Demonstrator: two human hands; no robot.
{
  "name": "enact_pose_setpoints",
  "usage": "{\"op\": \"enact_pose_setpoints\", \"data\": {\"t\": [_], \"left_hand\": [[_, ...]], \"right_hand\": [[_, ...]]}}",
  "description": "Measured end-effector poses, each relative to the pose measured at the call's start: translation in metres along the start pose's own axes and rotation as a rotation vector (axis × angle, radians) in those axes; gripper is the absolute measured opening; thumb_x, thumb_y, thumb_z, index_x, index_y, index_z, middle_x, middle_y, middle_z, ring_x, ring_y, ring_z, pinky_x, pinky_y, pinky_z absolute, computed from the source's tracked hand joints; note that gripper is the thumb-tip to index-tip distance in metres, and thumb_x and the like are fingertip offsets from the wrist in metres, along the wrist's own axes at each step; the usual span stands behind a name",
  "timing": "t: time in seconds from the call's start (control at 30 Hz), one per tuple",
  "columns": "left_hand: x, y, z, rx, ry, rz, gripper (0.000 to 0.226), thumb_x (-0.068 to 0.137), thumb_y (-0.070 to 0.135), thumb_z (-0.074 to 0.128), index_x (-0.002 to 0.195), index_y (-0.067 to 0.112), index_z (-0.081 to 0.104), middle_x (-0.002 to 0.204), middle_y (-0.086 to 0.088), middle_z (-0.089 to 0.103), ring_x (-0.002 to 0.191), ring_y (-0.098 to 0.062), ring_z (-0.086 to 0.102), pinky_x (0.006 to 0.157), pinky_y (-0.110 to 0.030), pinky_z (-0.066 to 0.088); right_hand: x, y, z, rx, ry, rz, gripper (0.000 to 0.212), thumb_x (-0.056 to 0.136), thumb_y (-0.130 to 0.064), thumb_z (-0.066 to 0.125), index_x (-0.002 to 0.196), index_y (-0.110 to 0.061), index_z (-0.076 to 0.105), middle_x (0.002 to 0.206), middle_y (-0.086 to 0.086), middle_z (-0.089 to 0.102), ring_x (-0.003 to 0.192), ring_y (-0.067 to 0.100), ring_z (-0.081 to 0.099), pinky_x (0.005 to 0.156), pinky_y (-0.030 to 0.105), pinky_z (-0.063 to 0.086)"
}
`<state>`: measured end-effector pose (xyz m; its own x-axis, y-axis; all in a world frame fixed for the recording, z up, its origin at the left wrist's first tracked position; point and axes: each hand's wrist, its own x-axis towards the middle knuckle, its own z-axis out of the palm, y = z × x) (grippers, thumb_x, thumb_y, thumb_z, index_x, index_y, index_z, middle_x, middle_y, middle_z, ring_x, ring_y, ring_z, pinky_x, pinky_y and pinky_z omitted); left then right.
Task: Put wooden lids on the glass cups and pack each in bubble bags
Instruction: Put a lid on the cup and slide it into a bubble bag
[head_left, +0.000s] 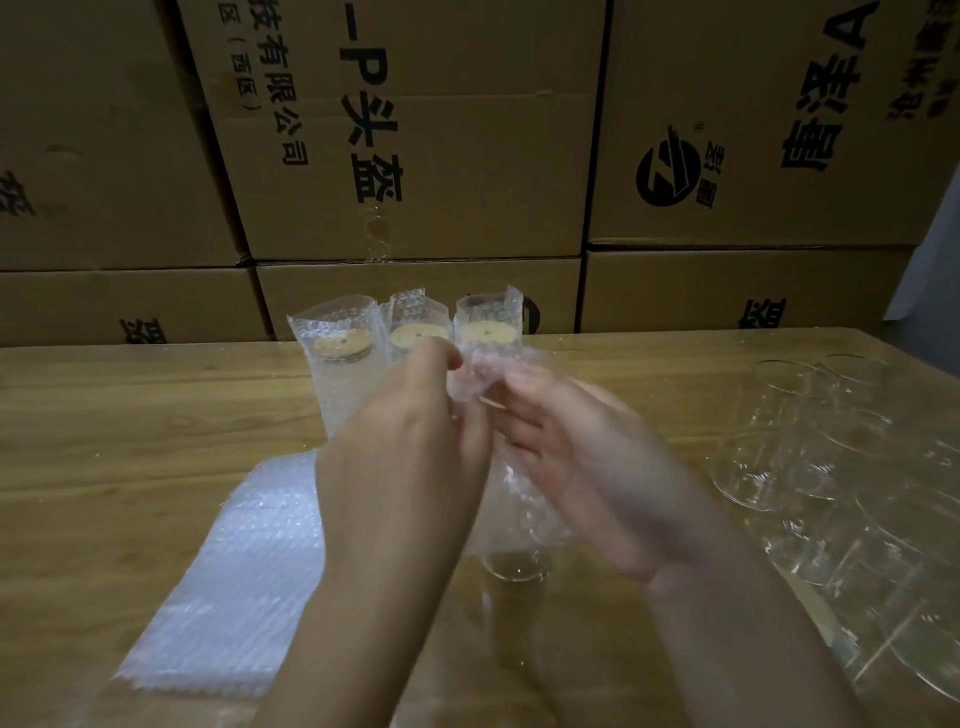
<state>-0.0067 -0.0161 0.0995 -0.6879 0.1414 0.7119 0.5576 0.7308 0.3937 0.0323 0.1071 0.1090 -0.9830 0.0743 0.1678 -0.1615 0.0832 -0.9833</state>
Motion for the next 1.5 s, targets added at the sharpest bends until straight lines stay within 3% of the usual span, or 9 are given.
{"op": "enact_pose_setpoints", "data": {"t": [0.17, 0.3, 0.47, 0.57, 0.77, 1.0, 1.27, 1.4, 1.5], "left_hand": [[0.006, -0.016, -0.003, -0.041, -0.013, -0.112, 0.02, 0.089, 0.031, 0.058, 0.108, 0.031, 0.051, 0.067, 0.014, 0.054, 0.059, -0.002, 0.052, 0.048, -0.025, 0.034], [0.01, -0.022, -0.008, -0.261, -0.098, -0.227, 0.029, 0.085, 0.029, 0.064, 0.108, 0.038, 0.048, 0.075, 0.017, 0.058, 0.063, -0.002, 0.057, 0.054, -0.029, 0.042], [0.016, -0.034, -0.024, -0.448, -0.216, -0.323, 0.052, 0.082, 0.007, 0.064, 0.115, 0.041, 0.045, 0.08, 0.012, 0.06, 0.055, -0.005, 0.06, 0.065, -0.046, 0.057], [0.017, -0.04, -0.033, -0.465, -0.308, -0.355, 0.055, 0.079, 0.004, 0.066, 0.114, 0.041, 0.045, 0.088, 0.009, 0.058, 0.052, -0.004, 0.059, 0.067, -0.045, 0.056], [0.018, -0.047, -0.04, -0.491, -0.187, -0.286, 0.033, 0.079, 0.013, 0.068, 0.09, 0.035, 0.045, 0.098, 0.004, 0.057, 0.061, -0.007, 0.063, 0.065, -0.043, 0.057], [0.02, -0.051, -0.047, -0.151, -0.259, 0.366, 0.033, 0.084, -0.006, 0.058, 0.077, 0.025, 0.065, 0.121, 0.023, 0.054, 0.073, -0.001, 0.062, 0.059, -0.029, 0.052], [0.01, -0.033, -0.058, -0.184, -0.545, 0.401, 0.046, 0.073, 0.075, 0.047, 0.098, 0.043, 0.068, 0.129, 0.039, 0.043, 0.071, 0.006, 0.055, 0.053, -0.019, 0.047], [0.004, -0.022, -0.055, -0.047, -0.624, 0.436, 0.049, 0.074, 0.077, 0.042, 0.105, 0.046, 0.064, 0.107, 0.037, 0.057, 0.066, 0.03, 0.041, 0.051, -0.005, 0.037], [0.004, -0.024, -0.049, 0.004, -0.608, 0.394, 0.04, 0.076, 0.065, 0.041, 0.105, 0.048, 0.061, 0.094, 0.033, 0.061, 0.071, 0.022, 0.047, 0.06, -0.01, 0.042]], "right_hand": [[-0.008, -0.007, -0.004, -0.048, 0.103, -0.255, 0.023, 0.097, -0.014, 0.051, 0.107, -0.027, 0.068, 0.107, -0.014, 0.071, 0.105, 0.002, 0.064, 0.088, 0.025, 0.054], [-0.007, -0.003, -0.004, -0.716, 0.332, -0.534, 0.04, 0.084, 0.005, 0.046, 0.088, -0.027, 0.07, 0.118, -0.012, 0.061, 0.117, 0.008, 0.05, 0.091, 0.02, 0.043], [-0.002, 0.005, -0.004, -1.137, 0.235, -0.337, 0.045, 0.077, 0.01, 0.052, 0.089, -0.03, 0.068, 0.131, -0.008, 0.049, 0.118, 0.015, 0.043, 0.095, 0.033, 0.035], [-0.001, 0.007, -0.004, -1.134, 0.218, -0.339, 0.026, 0.089, -0.005, 0.052, 0.086, -0.025, 0.067, 0.102, -0.011, 0.059, 0.078, 0.006, 0.039, 0.067, 0.016, 0.03], [0.002, 0.009, -0.001, -1.141, 0.341, -0.293, 0.022, 0.088, -0.008, 0.047, 0.08, -0.022, 0.062, 0.084, -0.009, 0.062, 0.068, 0.009, 0.038, 0.057, 0.01, 0.017], [0.006, 0.015, -0.004, -1.118, 0.391, -0.25, 0.021, 0.089, -0.011, 0.044, 0.083, -0.023, 0.06, 0.087, -0.01, 0.062, 0.064, 0.011, 0.042, 0.051, 0.016, 0.019], [0.01, 0.019, -0.006, -1.103, 0.389, -0.215, 0.024, 0.092, -0.014, 0.044, 0.09, -0.025, 0.064, 0.093, -0.012, 0.062, 0.068, 0.009, 0.043, 0.049, 0.015, 0.021], [0.01, 0.02, -0.007, -1.082, 0.403, -0.208, 0.025, 0.091, -0.014, 0.043, 0.088, -0.026, 0.064, 0.092, -0.013, 0.062, 0.07, 0.011, 0.05, 0.049, 0.02, 0.027], [0.01, 0.021, -0.006, -1.071, 0.415, -0.233, 0.025, 0.09, -0.013, 0.043, 0.085, -0.026, 0.063, 0.09, -0.013, 0.062, 0.067, 0.011, 0.051, 0.05, 0.025, 0.03]]}}
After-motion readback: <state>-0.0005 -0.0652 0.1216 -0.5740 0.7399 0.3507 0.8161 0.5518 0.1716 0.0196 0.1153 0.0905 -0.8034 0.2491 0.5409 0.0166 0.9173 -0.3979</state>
